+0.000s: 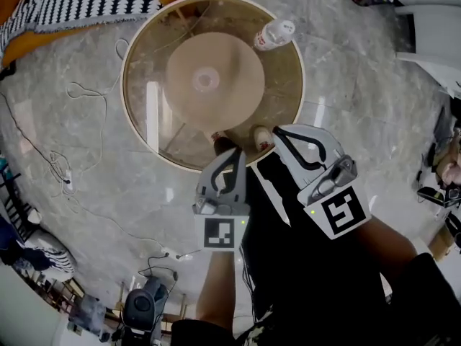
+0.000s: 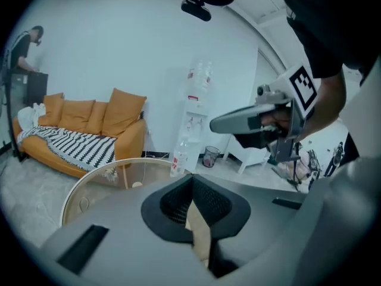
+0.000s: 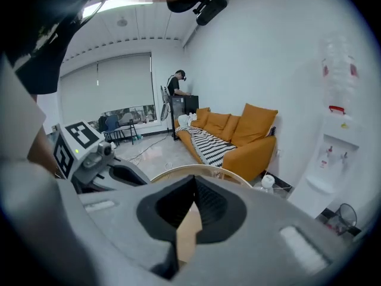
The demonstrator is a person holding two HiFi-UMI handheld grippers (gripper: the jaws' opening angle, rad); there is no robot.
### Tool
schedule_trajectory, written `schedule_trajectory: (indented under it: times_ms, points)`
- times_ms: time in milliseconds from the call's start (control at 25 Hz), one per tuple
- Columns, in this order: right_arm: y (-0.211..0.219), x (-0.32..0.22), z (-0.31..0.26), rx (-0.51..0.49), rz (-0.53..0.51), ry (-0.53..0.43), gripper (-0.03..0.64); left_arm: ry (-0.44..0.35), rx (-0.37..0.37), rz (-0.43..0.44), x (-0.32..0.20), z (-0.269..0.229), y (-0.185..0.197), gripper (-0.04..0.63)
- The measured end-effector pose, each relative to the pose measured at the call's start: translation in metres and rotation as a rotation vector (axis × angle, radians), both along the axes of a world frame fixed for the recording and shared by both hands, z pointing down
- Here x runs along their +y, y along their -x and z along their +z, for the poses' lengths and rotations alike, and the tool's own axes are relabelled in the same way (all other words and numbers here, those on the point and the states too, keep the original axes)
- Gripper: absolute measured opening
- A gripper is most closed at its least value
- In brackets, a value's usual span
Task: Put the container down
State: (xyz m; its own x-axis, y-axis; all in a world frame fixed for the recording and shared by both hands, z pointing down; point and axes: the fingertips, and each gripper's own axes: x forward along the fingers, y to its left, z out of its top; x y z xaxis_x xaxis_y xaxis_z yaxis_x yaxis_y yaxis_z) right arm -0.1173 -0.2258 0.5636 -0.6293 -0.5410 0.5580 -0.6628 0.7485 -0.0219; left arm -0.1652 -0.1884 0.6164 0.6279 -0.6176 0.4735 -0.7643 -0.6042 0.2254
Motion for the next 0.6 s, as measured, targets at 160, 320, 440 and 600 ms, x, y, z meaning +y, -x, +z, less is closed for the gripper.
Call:
schedule_trajectory:
  times_ms: [160, 320, 440, 600]
  points:
    - [-0.015, 0.016, -0.042, -0.023, -0.013, -0.027, -0.005, 0.016, 0.03, -0.126, 0.016, -0.069, -0.003, 0.014]
    - [-0.011, 0.035, -0.093, -0.069, -0.018, -0.069, -0.005, 0.002, 0.039, -0.177, 0.033, -0.134, 0.01, 0.014]
    - [-0.011, 0.047, -0.137, -0.1, -0.027, -0.122, -0.005, -0.044, 0.027, -0.182, 0.048, -0.181, 0.015, 0.015]
    - [-0.024, 0.055, -0.185, -0.113, -0.043, -0.193, -0.005, -0.106, 0.028, -0.161, 0.07, -0.237, 0.006, 0.015]
